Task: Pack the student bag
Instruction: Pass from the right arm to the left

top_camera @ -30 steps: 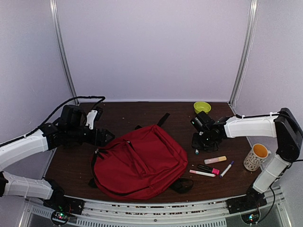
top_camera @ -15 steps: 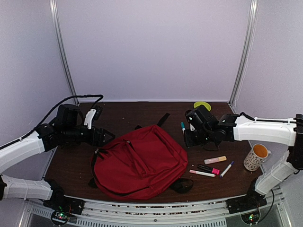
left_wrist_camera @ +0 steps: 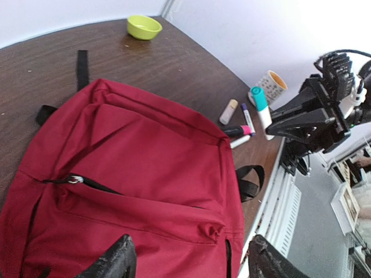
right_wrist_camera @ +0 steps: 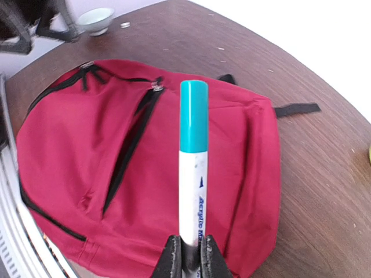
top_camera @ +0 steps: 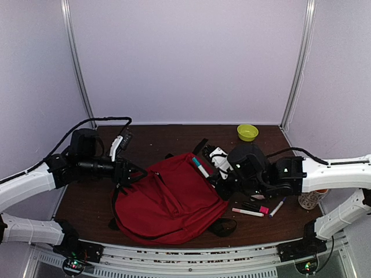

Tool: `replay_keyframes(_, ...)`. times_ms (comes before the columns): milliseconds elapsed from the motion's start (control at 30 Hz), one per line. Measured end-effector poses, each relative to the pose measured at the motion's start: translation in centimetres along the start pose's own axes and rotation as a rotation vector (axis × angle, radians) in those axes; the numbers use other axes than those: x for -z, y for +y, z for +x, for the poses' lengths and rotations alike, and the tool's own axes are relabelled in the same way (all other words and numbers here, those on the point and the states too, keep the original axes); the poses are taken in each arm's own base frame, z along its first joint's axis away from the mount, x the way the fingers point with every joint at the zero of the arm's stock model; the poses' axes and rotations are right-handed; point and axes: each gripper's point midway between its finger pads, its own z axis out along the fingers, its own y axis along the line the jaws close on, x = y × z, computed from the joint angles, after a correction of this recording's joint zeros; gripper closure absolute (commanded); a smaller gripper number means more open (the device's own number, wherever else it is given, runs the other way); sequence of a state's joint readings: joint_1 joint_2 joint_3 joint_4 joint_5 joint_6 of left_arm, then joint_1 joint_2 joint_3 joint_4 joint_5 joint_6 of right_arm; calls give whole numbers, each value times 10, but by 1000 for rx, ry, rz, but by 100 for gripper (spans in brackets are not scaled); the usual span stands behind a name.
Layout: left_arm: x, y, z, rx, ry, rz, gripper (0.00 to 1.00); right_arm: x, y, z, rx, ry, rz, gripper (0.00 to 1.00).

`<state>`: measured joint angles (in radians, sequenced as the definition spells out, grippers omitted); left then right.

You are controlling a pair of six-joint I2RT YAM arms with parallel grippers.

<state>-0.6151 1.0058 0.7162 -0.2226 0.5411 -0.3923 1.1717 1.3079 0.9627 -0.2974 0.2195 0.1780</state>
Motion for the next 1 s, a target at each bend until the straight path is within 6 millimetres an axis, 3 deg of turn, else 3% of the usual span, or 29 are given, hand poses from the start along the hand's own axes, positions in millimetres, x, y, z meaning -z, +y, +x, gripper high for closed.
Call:
replay_keyframes(300,-19,-59,2,-78,60,232,34,8,56,9,193,-35,-182,100)
replay_keyframes(633,-34,-63,9,-70,104,283,39,7,77,17,256,-27,-231,100)
replay_keyframes(1000,-52,-89,16,-93,160,383,47,9,87,18,290,-28,-251,100)
